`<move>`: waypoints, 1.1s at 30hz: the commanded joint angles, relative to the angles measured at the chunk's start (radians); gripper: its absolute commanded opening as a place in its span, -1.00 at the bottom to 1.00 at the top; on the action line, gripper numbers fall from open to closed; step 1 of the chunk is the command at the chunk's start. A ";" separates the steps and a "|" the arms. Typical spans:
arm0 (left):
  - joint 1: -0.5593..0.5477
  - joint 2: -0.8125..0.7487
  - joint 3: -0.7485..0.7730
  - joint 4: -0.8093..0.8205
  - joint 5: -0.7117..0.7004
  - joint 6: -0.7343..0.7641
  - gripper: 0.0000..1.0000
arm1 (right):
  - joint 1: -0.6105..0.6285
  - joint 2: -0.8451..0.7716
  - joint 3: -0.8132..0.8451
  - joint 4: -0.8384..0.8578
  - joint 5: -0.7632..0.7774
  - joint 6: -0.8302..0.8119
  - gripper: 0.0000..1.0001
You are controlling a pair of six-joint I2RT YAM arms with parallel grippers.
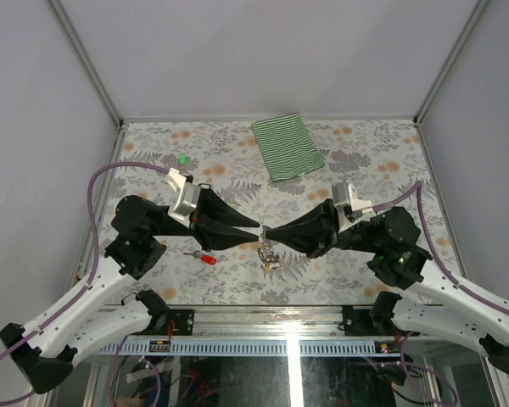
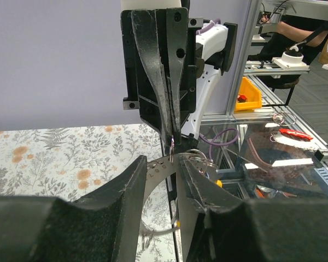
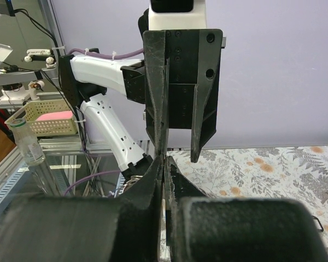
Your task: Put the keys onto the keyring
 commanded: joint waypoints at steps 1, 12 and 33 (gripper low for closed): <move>-0.017 0.008 0.036 -0.005 0.006 0.020 -0.43 | -0.002 -0.001 0.062 0.089 -0.025 -0.005 -1.00; -0.057 0.025 0.052 -0.023 -0.014 0.038 -0.46 | -0.002 0.001 0.063 0.082 -0.016 -0.008 -1.00; -0.093 0.038 0.078 -0.124 -0.071 0.099 -1.00 | -0.002 -0.009 0.068 0.071 -0.011 -0.005 -0.98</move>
